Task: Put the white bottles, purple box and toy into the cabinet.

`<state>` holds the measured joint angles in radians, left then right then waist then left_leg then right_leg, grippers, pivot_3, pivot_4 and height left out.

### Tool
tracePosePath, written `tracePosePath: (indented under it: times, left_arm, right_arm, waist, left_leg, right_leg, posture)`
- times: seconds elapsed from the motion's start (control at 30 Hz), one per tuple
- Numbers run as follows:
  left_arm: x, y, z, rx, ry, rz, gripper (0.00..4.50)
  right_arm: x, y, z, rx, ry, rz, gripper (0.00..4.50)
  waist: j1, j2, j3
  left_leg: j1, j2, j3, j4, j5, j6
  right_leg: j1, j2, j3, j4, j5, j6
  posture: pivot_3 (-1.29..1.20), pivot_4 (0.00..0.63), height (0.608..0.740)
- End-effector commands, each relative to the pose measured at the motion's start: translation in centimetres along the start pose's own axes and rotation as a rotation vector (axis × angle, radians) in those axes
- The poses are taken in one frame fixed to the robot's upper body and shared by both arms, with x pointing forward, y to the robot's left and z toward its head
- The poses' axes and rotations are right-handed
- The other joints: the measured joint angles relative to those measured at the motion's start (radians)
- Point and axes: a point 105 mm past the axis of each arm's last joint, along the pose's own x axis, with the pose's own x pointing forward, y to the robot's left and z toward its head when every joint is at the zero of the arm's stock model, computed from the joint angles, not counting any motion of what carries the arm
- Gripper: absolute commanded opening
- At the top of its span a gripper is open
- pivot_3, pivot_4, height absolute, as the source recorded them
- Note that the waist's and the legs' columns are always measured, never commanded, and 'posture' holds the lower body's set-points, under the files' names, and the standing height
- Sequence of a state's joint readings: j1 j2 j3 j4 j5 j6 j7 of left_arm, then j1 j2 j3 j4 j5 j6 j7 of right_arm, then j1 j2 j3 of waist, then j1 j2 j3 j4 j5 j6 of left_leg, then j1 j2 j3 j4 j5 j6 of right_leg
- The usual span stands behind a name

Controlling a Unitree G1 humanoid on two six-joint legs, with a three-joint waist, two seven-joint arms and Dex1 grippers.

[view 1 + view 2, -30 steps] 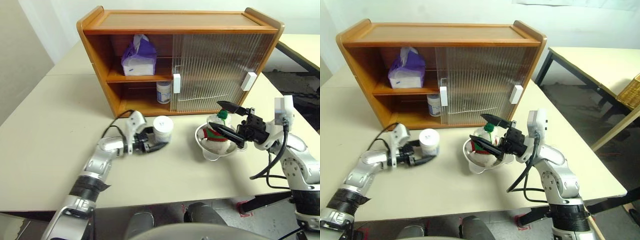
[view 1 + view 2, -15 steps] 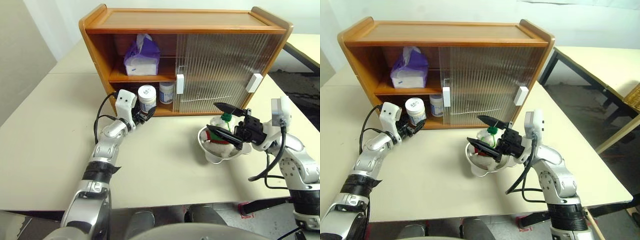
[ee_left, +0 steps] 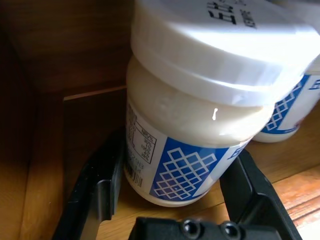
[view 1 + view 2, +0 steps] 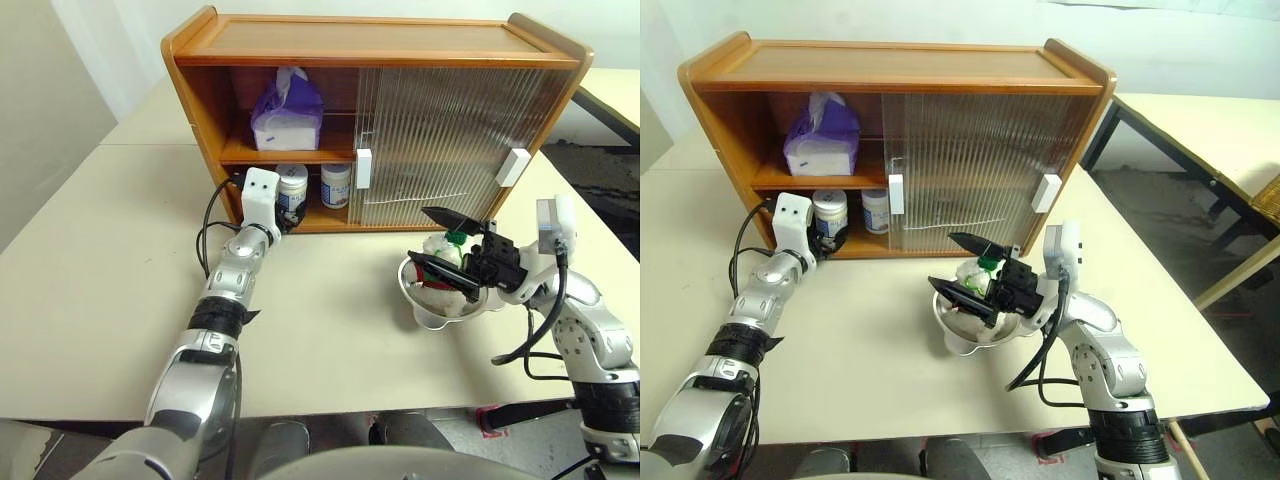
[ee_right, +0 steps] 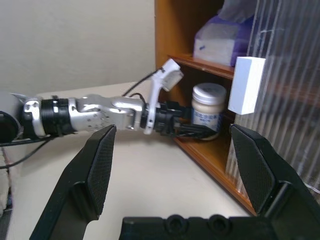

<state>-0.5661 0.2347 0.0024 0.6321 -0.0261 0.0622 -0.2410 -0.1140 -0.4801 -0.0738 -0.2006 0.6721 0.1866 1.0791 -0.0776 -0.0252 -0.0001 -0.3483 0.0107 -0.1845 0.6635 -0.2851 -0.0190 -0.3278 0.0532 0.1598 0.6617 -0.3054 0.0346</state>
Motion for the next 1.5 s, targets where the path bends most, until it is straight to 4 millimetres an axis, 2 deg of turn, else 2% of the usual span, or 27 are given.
tracePosePath:
  times: [0.03,0.33,0.73,0.9,1.03,1.3,1.5]
  left_arm:
    - [0.9,-0.3,1.0,0.004,-0.009,0.027,3.07]
    - [1.5,0.0,0.9,-0.003,0.001,0.074,3.07]
    - [2.2,0.3,1.2,-0.105,-0.01,0.125,3.07]
    - [2.4,0.4,1.0,-0.123,0.0,0.139,3.07]
    - [2.6,0.3,1.2,-0.117,0.002,0.131,4.46]
    - [2.4,-0.2,0.7,-0.111,0.01,0.107,4.49]
    - [0.8,-0.6,0.3,-0.079,-0.011,0.057,4.49]
  right_arm:
    - [0.0,0.3,0.3,0.006,-0.007,0.02,4.5]
    - [-0.1,0.3,0.2,-0.002,0.002,0.014,4.5]
    - [0.0,0.3,0.1,-0.005,0.006,0.017,4.5]
    - [-0.1,0.3,0.1,-0.003,0.008,0.016,4.5]
    - [-0.1,0.3,0.1,-0.004,0.008,0.014,4.5]
    - [-0.1,0.4,0.0,-0.004,0.009,0.01,4.5]
    - [-0.1,0.3,-0.1,-0.001,0.009,0.003,4.5]
  waist:
    - [0.001,0.0,0.0]
    - [-0.003,0.0,0.0]
    - [-0.003,-0.001,0.0]
    - [-0.003,-0.001,0.001]
    - [-0.003,-0.001,0.001]
    - [-0.003,-0.001,0.001]
    - [-0.005,-0.001,0.001]
  left_leg:
    - [0.0,0.0,0.0,0.0,0.0,0.0]
    - [0.001,0.0,0.0,0.002,0.0,0.0]
    - [0.001,-0.001,0.0,0.005,0.0,0.003]
    - [0.001,-0.001,0.0,0.006,0.001,0.004]
    - [0.001,-0.001,0.0,0.006,0.001,0.004]
    - [0.001,-0.002,0.0,0.006,0.002,0.006]
    - [0.001,-0.002,0.001,0.006,0.002,0.006]
  right_leg:
    - [0.0,0.0,0.0,0.0,0.0,0.0]
    - [0.001,0.0,0.0,-0.001,0.001,0.001]
    - [0.003,0.0,0.0,0.0,0.002,0.003]
    - [0.003,0.0,0.0,0.0,0.003,-0.002]
    - [0.004,0.0,0.0,0.0,0.003,-0.002]
    - [0.004,0.0,0.0,0.0,0.001,0.0]
    - [0.004,0.0,0.0,-0.001,0.0,-0.001]
  posture:
    - [-0.16,0.004,0.74]
    - [-0.17,0.0,0.74]
    - [-0.17,0.002,0.74]
    - [-0.17,0.003,0.74]
    - [-0.17,0.004,0.74]
    - [-0.18,0.005,0.74]
    - [-0.17,0.005,0.74]
